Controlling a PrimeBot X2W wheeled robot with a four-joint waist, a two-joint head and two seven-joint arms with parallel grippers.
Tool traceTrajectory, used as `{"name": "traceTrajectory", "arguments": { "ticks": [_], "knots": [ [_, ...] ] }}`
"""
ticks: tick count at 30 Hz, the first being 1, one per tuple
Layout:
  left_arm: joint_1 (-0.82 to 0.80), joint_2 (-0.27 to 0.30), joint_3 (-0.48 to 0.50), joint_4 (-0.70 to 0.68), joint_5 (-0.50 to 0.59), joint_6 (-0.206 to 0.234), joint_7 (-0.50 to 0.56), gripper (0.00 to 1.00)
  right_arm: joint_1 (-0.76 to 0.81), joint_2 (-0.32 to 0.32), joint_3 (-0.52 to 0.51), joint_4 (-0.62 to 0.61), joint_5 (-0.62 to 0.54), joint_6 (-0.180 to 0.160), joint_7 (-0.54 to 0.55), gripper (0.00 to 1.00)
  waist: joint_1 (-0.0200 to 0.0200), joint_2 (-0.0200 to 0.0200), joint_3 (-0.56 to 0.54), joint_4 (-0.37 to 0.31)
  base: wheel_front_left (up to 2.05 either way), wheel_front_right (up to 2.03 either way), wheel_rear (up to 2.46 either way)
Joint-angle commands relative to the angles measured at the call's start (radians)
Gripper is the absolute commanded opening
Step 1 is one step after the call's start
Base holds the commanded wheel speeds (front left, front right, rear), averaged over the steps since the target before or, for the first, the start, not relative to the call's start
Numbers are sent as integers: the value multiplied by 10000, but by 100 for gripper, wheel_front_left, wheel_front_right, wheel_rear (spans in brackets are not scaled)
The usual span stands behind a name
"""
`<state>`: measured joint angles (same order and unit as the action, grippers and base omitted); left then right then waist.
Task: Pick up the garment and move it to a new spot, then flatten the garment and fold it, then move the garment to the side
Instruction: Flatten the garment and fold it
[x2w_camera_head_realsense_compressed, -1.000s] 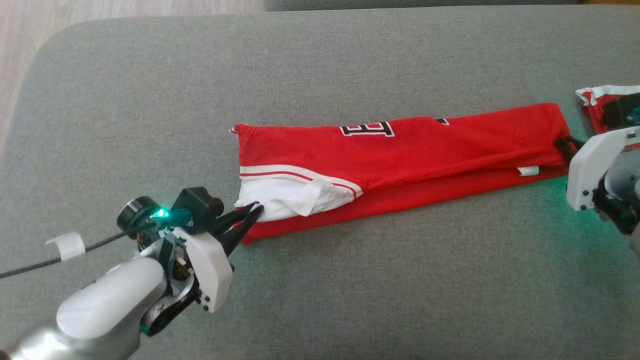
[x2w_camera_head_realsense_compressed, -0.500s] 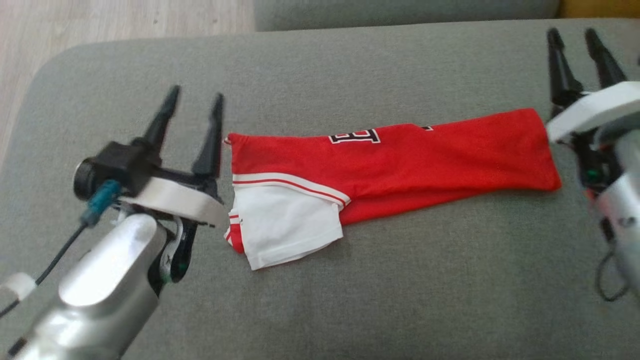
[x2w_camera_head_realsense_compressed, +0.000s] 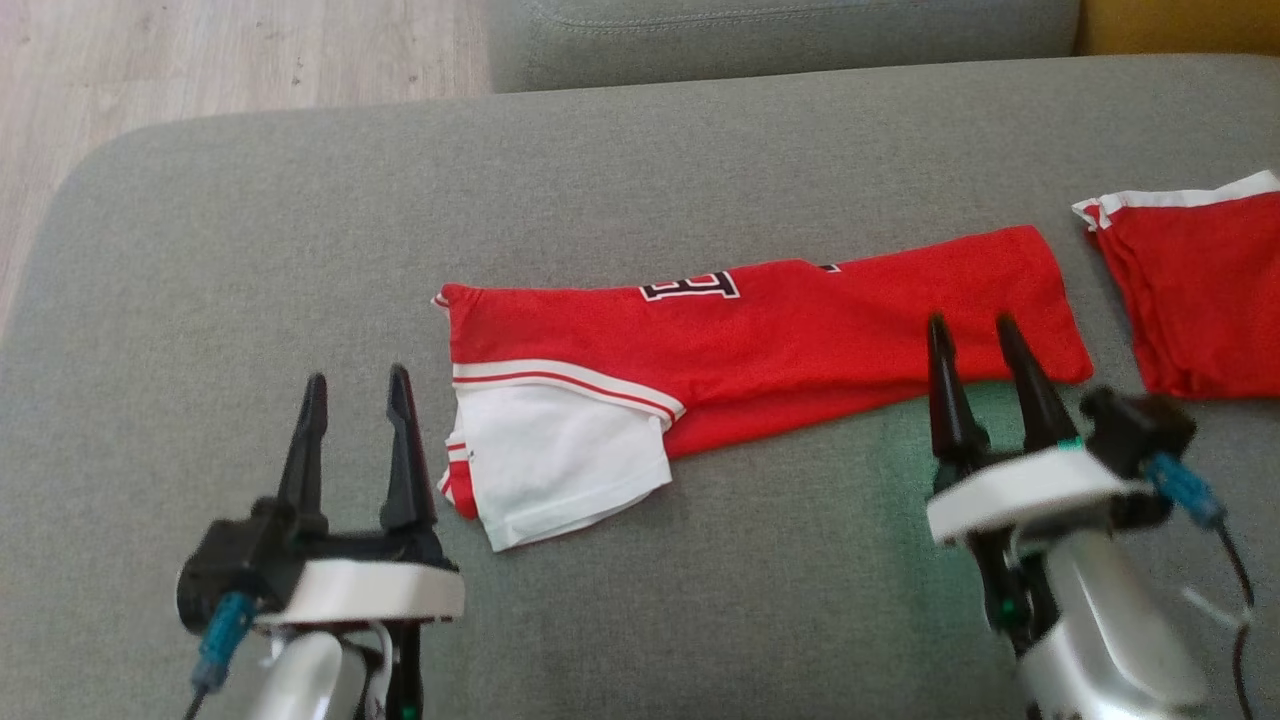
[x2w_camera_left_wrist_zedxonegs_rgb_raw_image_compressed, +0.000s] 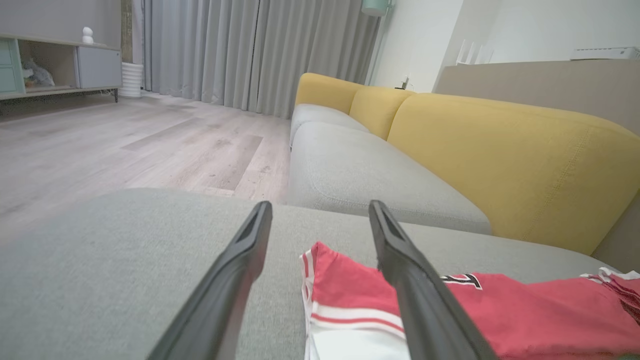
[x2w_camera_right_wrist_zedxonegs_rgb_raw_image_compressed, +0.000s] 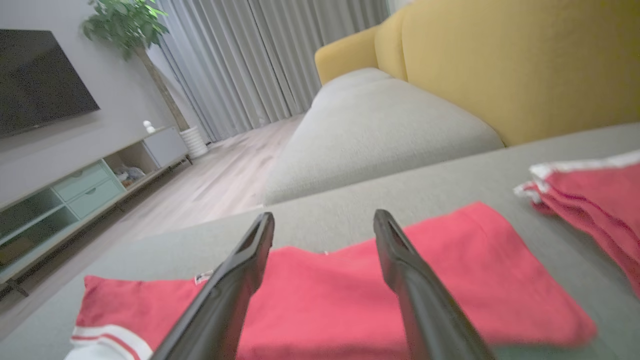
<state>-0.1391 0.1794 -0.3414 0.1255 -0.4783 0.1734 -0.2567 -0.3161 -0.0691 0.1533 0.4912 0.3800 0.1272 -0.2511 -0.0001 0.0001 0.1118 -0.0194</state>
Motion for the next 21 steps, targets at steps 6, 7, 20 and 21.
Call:
{"name": "traceTrajectory", "arguments": {
  "ticks": [6,7,20,21],
  "knots": [
    [47,-712,1386,-45,1039,-932,-50,100,379,182,-17,-783,-302,35,-105,100,1,-1,212,147,0,0,0],
    [16,-772,1458,-8,1168,-1060,-50,100,325,183,-115,-744,-386,35,-105,100,1,-1,257,169,0,0,0],
    [-585,-1226,1742,412,1922,-1949,-51,100,-1615,187,-3592,1418,-2428,35,898,100,1,-1,1074,665,0,0,0],
    [-612,-1239,1750,449,1942,-1987,-51,100,-1773,188,-3946,1661,-2598,35,983,100,1,-1,1126,718,0,0,0]
  ]
}}
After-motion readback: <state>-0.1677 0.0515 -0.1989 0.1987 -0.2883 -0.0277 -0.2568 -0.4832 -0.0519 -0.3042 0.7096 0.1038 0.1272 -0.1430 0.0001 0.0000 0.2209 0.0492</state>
